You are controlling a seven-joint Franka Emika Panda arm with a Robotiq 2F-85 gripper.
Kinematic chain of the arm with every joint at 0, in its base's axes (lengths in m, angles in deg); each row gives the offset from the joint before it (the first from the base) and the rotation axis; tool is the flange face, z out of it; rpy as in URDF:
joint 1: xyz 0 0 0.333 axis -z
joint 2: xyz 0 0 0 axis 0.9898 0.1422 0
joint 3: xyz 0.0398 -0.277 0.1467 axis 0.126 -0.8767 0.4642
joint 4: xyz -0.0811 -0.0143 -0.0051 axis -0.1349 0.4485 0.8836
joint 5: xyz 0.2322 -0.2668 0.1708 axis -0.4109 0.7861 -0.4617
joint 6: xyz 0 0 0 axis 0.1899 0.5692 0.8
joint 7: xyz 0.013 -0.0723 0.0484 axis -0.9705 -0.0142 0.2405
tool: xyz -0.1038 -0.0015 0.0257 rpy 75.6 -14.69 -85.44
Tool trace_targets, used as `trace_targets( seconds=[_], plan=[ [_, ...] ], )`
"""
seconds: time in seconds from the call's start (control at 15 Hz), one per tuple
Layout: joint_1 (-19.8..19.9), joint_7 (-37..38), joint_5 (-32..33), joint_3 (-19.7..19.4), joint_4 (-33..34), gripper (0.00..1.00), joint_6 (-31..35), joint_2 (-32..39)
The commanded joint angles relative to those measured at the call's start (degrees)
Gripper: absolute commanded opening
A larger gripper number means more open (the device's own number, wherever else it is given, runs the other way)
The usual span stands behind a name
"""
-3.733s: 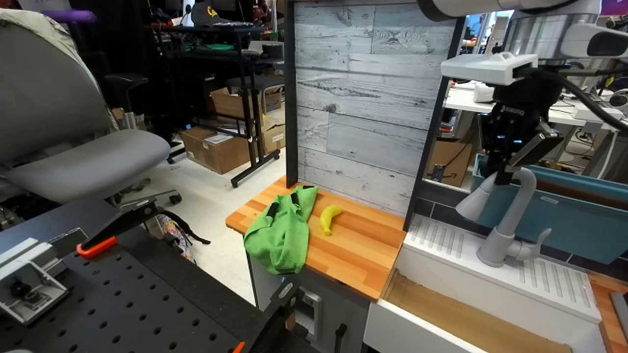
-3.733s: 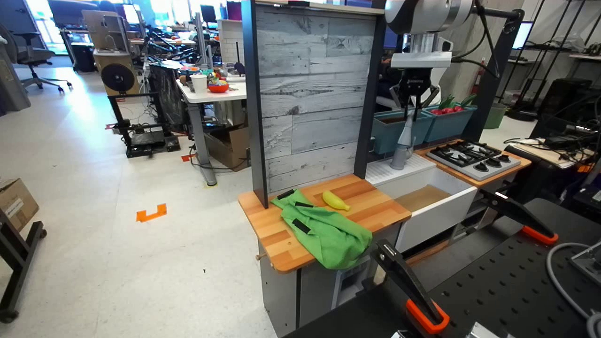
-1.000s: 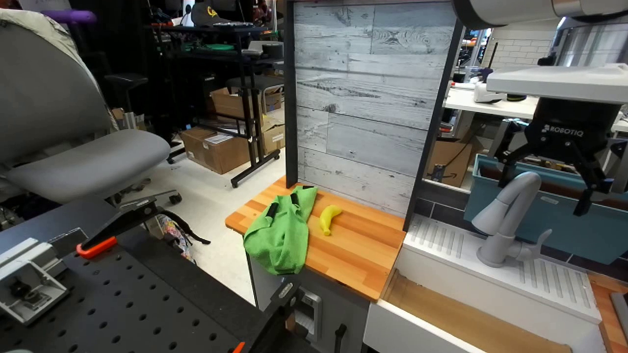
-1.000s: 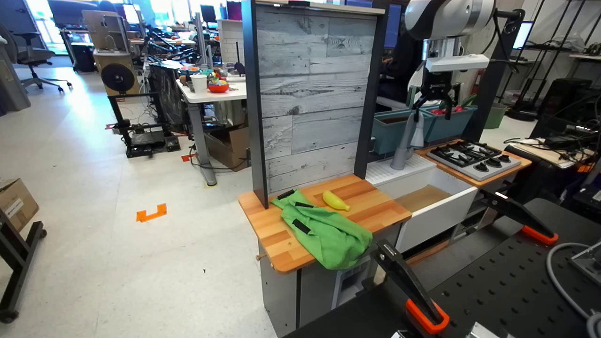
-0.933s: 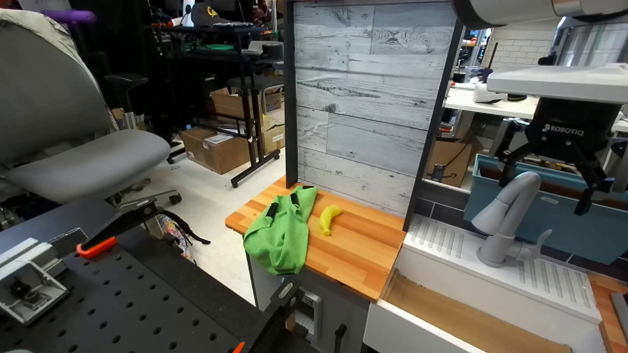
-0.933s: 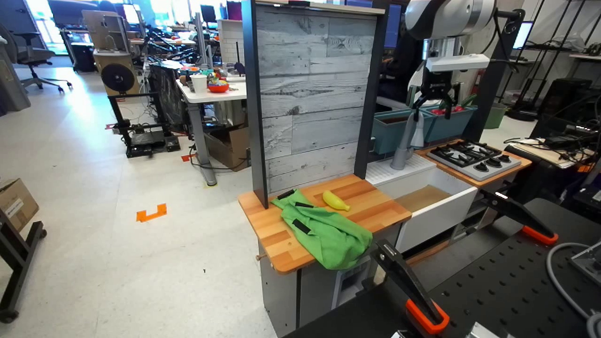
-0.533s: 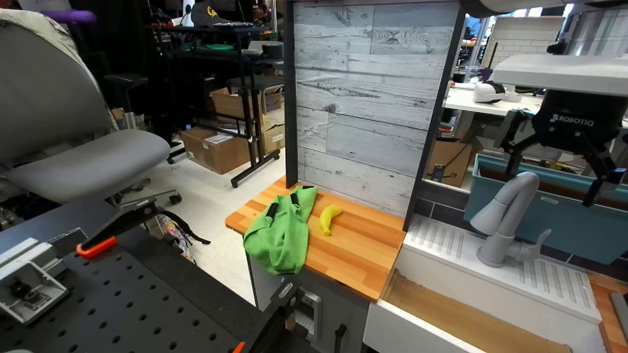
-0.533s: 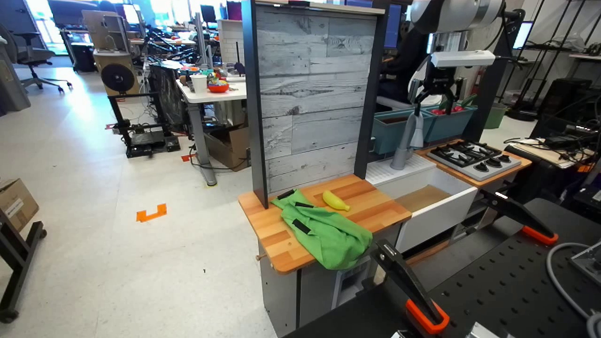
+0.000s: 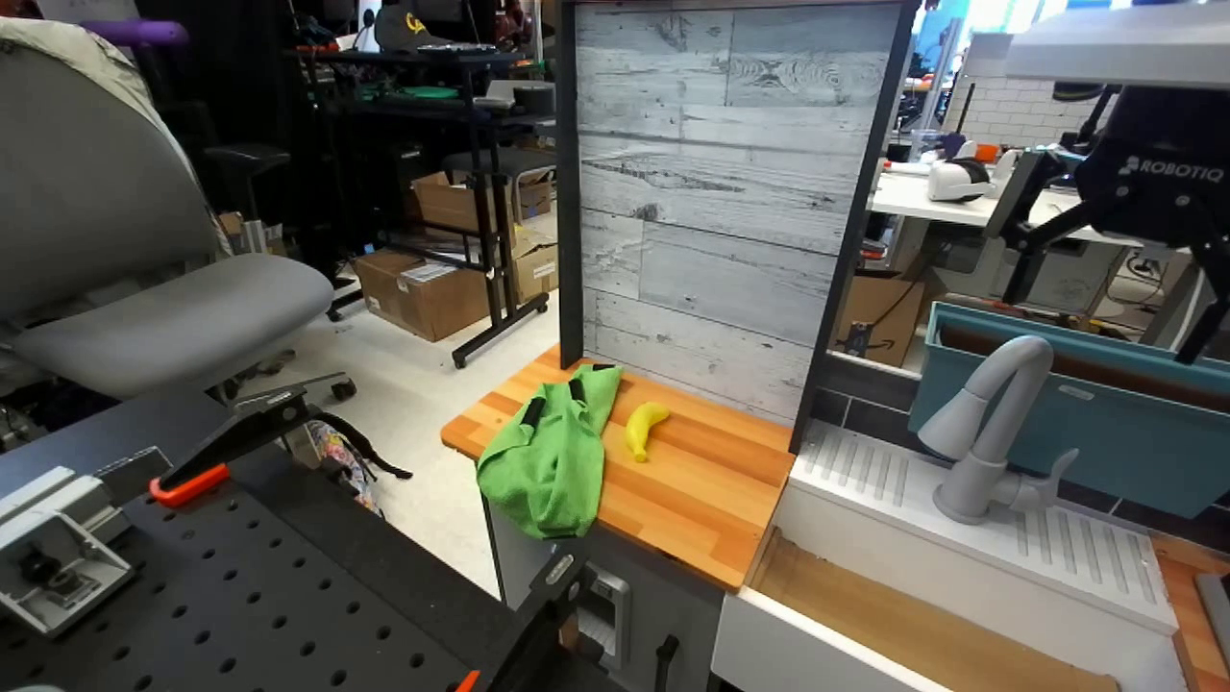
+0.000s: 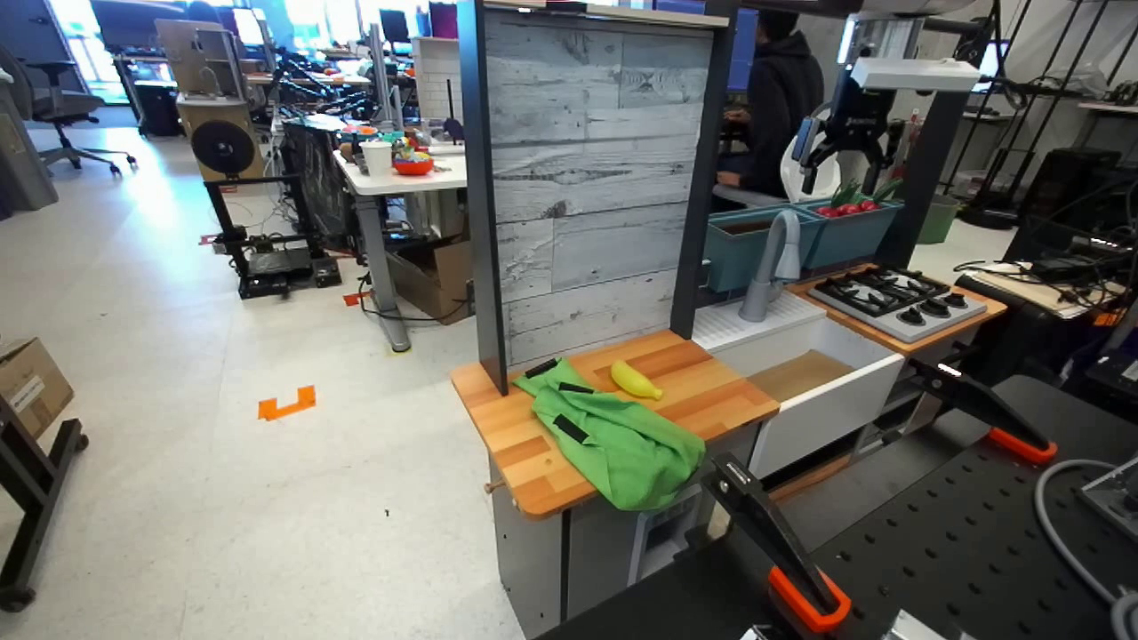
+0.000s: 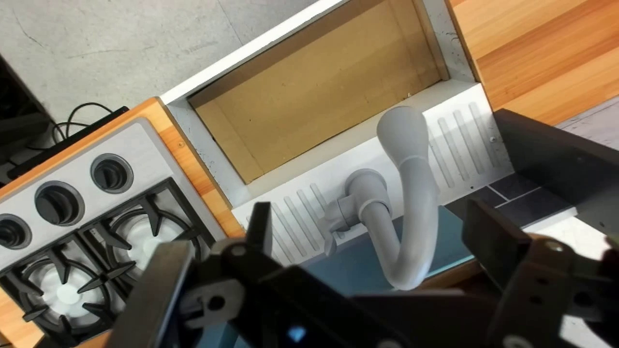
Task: Move the nozzle to the left
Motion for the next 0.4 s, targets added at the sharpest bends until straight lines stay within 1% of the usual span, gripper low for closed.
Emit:
trace_targets(
  seconds=[0.0, 0.13, 0.33],
  plan=[
    [1.30, -0.17, 0.79, 1.52, -0.94, 1.00, -0.12, -1.17],
    [1.87, -1.02, 0.50, 1.98, -2.83, 1.00, -0.17, -3.11],
    [1.93, -1.21, 0.40, 2.21, -3.82, 1.00, -0.16, -3.83]
  ],
)
